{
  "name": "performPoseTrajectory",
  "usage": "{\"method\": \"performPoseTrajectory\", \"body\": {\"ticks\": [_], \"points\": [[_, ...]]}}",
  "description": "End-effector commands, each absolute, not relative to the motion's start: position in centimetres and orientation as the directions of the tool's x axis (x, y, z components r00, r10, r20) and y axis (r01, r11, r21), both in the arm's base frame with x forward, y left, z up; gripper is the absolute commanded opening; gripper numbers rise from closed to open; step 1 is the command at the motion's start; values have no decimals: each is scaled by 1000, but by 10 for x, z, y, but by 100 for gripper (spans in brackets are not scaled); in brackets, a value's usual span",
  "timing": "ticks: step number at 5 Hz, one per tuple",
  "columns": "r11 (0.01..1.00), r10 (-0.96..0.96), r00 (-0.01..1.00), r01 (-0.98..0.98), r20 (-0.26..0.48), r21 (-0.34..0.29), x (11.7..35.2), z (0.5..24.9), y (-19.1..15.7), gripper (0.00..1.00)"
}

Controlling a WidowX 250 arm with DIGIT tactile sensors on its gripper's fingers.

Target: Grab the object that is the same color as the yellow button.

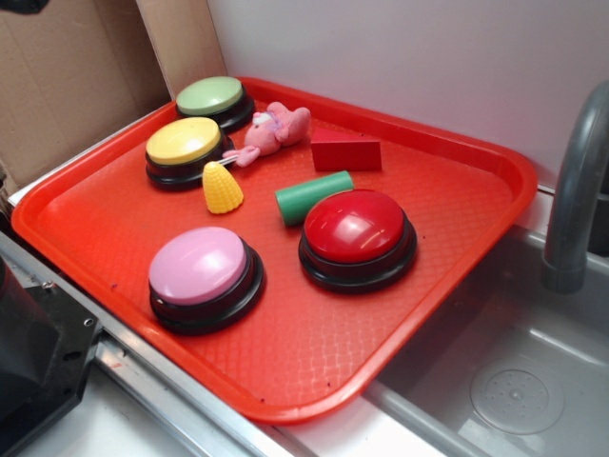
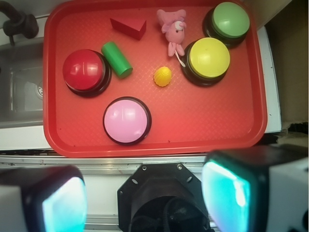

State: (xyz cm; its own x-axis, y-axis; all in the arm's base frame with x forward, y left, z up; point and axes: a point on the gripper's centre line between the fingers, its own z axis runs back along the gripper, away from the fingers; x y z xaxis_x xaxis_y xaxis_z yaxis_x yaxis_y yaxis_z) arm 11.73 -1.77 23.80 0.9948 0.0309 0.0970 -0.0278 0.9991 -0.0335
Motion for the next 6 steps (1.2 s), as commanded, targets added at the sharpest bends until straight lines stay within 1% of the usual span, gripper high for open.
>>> {"method": "performPoseTrajectory", "body": {"ticks": [1, 2, 3, 4, 5, 6], "points": [[999, 31, 995, -28, 97, -33, 117, 238, -18, 100], [994, 110, 990, -108, 85, -36, 130, 232, -20, 100], [978, 197, 977, -190, 81, -88, 146, 219, -17, 100], [947, 319, 945, -315, 70, -56, 164, 195, -15, 100], [894, 447, 893, -445, 51, -47, 179, 178, -8, 100], [779, 627, 775, -624, 83, -58, 196, 153, -3, 100]]}}
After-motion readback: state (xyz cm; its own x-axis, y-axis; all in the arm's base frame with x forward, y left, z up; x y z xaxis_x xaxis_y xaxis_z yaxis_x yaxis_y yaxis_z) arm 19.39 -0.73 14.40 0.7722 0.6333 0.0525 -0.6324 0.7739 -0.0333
